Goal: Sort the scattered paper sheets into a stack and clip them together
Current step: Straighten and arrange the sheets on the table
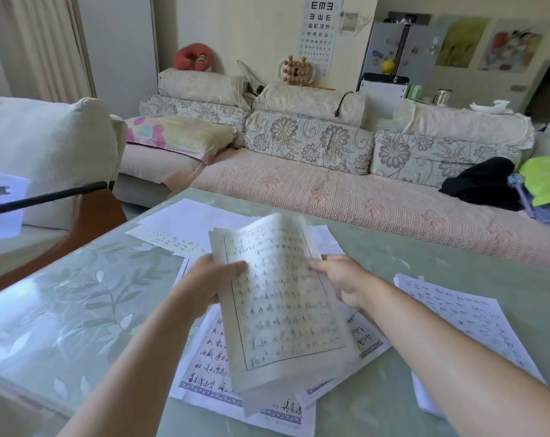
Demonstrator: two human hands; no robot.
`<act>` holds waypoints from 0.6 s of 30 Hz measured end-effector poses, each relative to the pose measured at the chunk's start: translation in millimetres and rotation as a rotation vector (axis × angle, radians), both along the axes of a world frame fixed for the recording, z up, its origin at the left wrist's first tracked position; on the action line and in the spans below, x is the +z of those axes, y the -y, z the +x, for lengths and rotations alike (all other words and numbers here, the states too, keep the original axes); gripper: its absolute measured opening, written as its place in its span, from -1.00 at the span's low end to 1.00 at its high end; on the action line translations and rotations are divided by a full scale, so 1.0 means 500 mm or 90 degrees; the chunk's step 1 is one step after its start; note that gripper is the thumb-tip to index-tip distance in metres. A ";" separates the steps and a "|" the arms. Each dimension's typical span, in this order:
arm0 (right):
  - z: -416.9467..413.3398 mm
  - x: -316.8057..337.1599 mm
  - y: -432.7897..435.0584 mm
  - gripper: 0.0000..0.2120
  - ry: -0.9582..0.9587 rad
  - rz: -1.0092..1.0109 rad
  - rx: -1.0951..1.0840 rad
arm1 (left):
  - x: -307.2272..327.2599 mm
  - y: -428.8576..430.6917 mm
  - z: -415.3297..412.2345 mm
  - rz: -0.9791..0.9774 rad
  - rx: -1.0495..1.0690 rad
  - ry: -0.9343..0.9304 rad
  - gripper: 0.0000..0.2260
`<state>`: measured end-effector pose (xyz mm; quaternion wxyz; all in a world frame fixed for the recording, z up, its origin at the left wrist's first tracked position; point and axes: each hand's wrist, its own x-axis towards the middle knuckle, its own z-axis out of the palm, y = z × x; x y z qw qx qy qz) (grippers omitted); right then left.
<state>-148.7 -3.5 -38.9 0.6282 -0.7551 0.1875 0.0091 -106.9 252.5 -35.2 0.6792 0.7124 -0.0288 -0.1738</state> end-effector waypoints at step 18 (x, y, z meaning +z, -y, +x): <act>0.179 -0.040 -0.206 -0.33 0.058 -0.712 0.275 | -0.151 -0.057 0.136 0.671 0.010 0.363 -0.28</act>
